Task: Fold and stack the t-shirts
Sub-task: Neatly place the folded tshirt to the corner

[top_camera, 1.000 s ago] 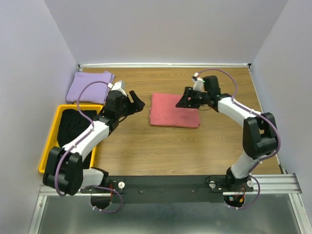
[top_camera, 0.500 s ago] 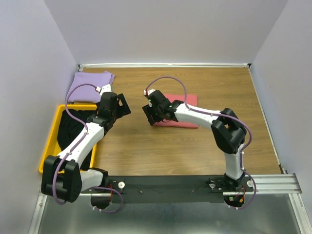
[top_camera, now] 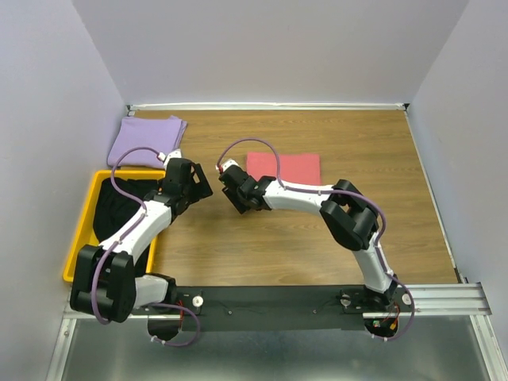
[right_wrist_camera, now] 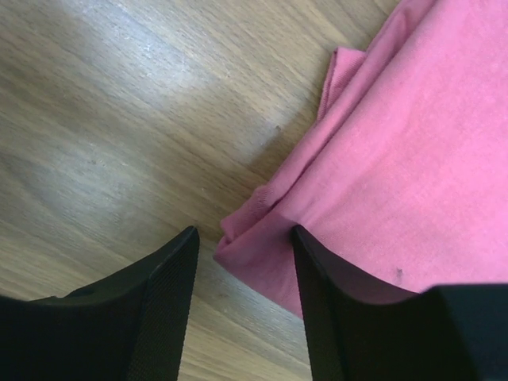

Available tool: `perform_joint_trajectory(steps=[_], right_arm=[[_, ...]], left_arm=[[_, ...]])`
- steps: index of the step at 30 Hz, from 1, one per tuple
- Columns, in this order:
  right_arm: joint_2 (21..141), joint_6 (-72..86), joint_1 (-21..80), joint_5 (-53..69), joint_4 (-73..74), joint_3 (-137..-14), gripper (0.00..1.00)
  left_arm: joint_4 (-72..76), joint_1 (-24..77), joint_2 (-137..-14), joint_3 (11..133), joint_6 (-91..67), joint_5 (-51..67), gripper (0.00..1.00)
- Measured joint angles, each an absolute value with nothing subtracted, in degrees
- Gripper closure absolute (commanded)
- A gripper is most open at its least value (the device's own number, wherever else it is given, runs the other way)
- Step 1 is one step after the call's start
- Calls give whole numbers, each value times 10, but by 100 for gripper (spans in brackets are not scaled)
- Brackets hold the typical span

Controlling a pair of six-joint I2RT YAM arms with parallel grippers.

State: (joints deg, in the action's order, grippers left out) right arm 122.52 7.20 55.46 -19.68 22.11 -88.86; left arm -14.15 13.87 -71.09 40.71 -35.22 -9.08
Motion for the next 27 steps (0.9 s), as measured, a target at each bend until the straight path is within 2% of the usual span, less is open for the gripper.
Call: perform_joint_trajectory(steps=[1,2,5,6,7,10,27], right_arm=[[1226,72,555,-201,221,-888,50],[1226,72,555,-204,220,-888,61],[1226,68,555,-219,212,-879,83],[1226,68,555,-227,210,-876,95],[1226,66,555,-232,208,-874,99],[1225,58,555,-237,205,-872,99],[1131,70,509,-131,189,-805,100]], left_arm=[[-141,139,-714,407,-353,-87,6],[-137,139,-718,406,-355,-80,6],[-130,139,-728,404,-356,-67,5],[-126,139,-731,404,-356,-62,5],[-121,139,-736,404,-357,-54,5],[-106,139,-753,404,-362,-29,2],[70,143,-908,417,-486,189,2]])
